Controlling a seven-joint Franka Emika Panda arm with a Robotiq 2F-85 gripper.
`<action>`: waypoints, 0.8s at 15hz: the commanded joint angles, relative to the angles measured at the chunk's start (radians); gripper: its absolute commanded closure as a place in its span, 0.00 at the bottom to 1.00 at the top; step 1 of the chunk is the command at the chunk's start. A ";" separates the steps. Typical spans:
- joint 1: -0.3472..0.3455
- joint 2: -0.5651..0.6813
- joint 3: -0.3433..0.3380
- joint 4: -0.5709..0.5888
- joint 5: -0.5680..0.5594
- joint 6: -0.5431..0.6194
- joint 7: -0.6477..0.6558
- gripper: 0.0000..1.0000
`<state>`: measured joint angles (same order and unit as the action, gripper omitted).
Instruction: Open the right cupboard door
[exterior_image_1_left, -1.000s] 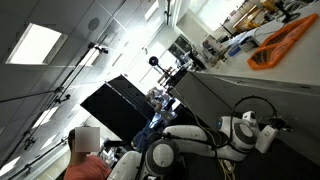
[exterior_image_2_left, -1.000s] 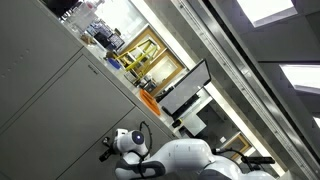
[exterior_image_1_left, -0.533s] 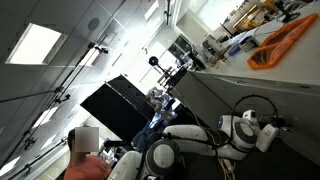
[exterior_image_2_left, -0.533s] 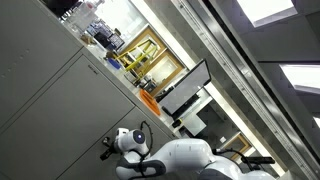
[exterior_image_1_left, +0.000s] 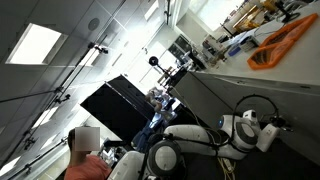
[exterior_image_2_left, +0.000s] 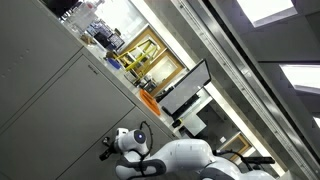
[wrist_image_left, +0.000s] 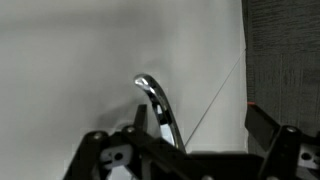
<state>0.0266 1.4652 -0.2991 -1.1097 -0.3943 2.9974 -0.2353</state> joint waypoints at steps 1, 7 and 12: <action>-0.026 0.000 0.035 0.031 -0.007 -0.038 -0.046 0.00; -0.037 0.000 0.048 0.037 -0.006 -0.046 -0.065 0.16; -0.042 0.000 0.047 0.044 -0.005 -0.049 -0.068 0.58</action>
<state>0.0026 1.4652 -0.2707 -1.0960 -0.3943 2.9918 -0.2713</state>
